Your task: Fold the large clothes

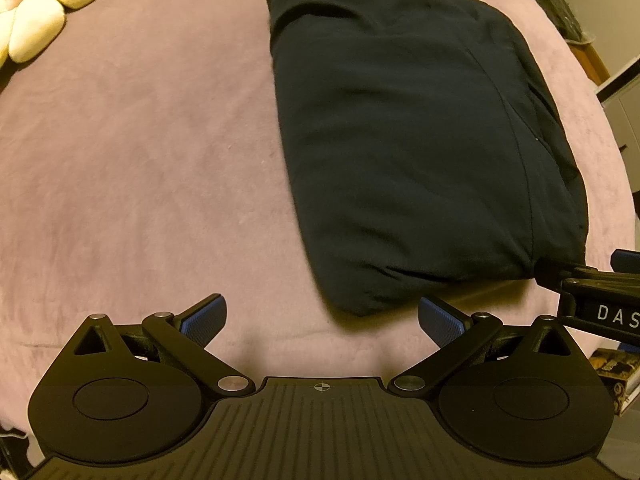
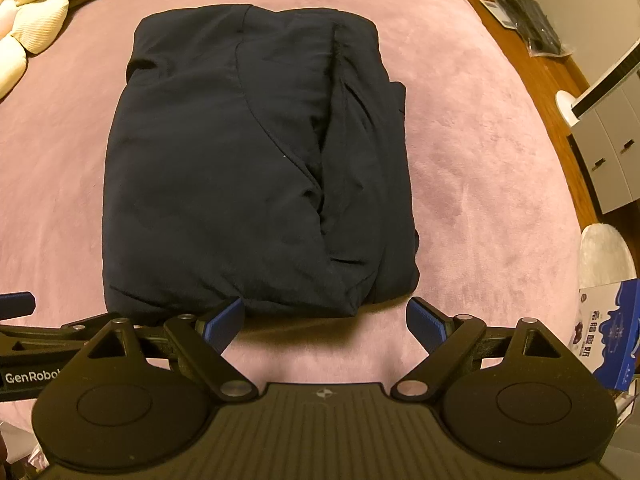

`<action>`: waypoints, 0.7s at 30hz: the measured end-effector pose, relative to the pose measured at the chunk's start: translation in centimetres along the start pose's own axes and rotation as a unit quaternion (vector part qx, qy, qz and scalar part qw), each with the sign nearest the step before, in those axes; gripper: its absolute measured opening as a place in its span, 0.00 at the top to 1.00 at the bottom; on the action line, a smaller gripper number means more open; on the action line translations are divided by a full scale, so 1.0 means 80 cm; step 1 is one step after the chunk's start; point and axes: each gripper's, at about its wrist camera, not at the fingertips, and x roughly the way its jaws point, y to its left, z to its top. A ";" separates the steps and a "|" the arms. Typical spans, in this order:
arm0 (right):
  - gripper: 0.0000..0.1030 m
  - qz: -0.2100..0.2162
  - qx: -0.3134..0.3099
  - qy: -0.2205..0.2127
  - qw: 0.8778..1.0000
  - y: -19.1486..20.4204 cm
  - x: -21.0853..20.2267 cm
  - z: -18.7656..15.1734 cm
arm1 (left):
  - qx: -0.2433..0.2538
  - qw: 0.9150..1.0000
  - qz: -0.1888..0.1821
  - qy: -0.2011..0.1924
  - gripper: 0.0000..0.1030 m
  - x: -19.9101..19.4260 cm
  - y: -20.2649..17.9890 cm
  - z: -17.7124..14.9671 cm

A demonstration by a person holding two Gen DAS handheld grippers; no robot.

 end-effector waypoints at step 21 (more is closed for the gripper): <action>0.14 -0.006 0.004 0.006 1.000 0.002 0.008 0.006 | 0.003 1.000 -0.005 0.002 0.00 0.004 -0.001 0.004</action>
